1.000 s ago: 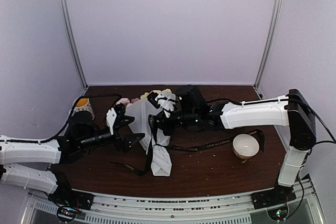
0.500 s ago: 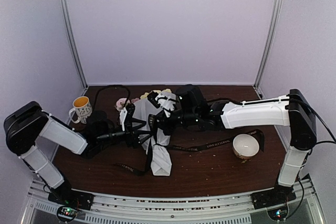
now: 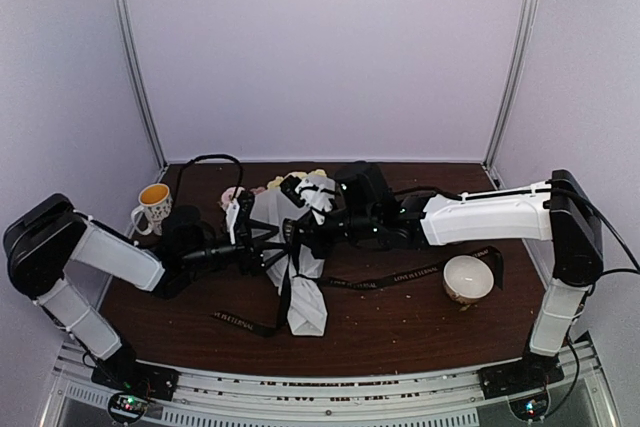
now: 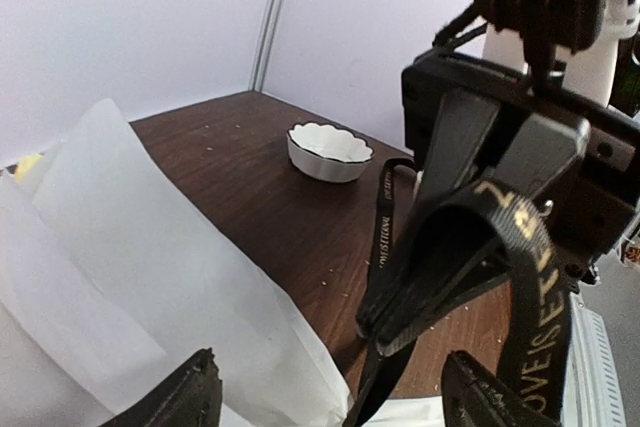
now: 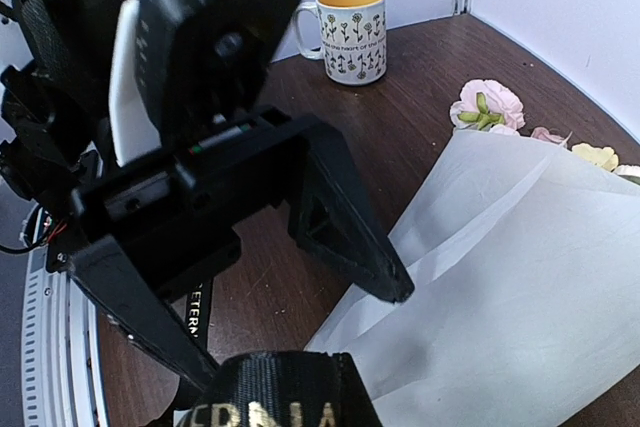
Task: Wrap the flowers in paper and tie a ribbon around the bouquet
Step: Pass from the right arm to the left
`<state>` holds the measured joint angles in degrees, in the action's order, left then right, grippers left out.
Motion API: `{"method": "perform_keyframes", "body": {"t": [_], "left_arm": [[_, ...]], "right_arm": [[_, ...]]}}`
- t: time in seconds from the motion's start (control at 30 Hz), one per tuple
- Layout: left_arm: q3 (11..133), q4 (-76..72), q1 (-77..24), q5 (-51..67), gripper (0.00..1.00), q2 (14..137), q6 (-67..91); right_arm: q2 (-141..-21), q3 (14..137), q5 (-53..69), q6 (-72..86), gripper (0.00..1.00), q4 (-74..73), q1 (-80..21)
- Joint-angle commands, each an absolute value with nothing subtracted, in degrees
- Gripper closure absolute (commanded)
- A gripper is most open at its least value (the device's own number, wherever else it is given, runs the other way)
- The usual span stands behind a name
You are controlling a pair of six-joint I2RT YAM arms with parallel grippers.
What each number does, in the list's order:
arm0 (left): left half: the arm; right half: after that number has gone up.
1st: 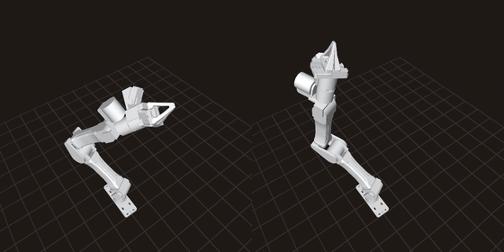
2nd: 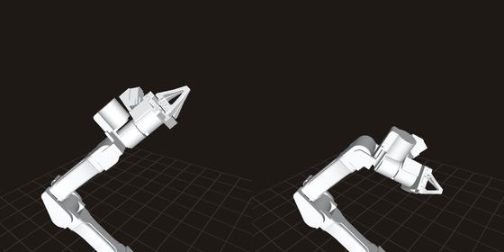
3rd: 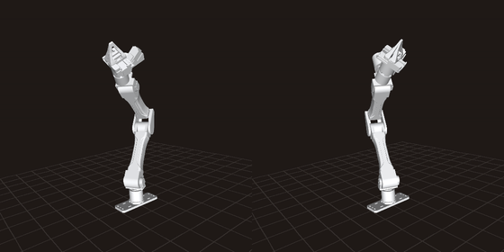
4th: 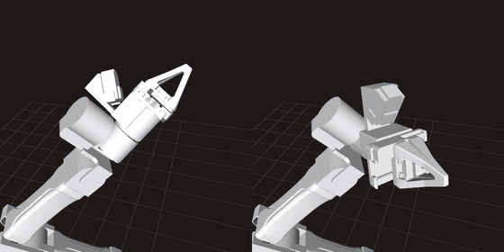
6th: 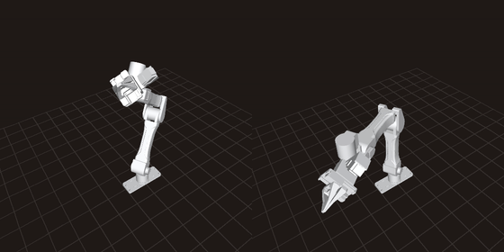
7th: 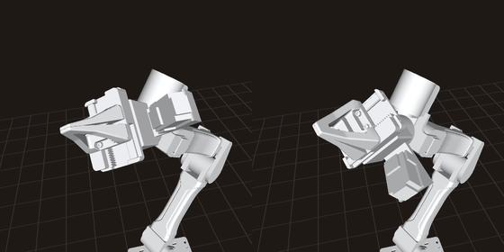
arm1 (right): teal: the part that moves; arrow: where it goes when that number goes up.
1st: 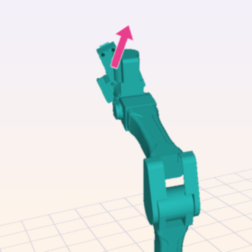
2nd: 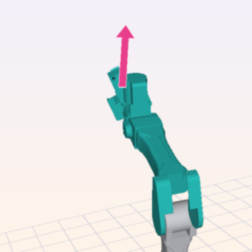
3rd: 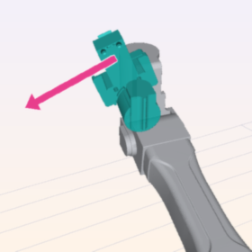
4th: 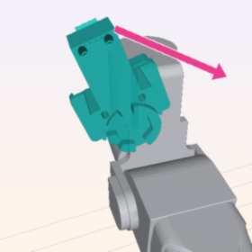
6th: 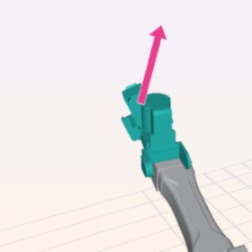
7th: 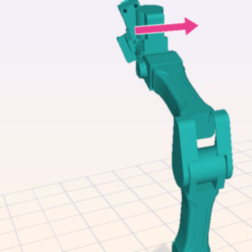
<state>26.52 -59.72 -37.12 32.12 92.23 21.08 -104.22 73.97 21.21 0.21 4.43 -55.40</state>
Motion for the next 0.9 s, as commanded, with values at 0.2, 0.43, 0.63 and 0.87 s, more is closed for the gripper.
{"method": "perform_keyframes", "body": {"t": [0.2, 0.43, 0.63, 0.87], "left_arm": [[24.99, -39.67, -36.49, 37.83, 0.10, 76.95, 8.98], [23.39, -39.35, -41.40, 29.98, 0.02, 75.36, 7.26], [26.54, -45.70, -41.37, 26.22, 0.02, 83.64, 11.78], [29.29, -53.73, -41.37, 26.60, 0.03, 91.77, 15.72]], "right_arm": [[-102.09, 75.61, 20.68, -1.18, 1.00, 4.49, -55.43], [-102.60, 76.16, 20.89, -0.88, 1.00, 4.13, -55.42], [-102.27, 76.06, 21.04, -0.82, 1.00, 4.11, -55.52], [-101.95, 75.61, 21.43, -1.01, 1.00, 4.20, -55.54]]}}
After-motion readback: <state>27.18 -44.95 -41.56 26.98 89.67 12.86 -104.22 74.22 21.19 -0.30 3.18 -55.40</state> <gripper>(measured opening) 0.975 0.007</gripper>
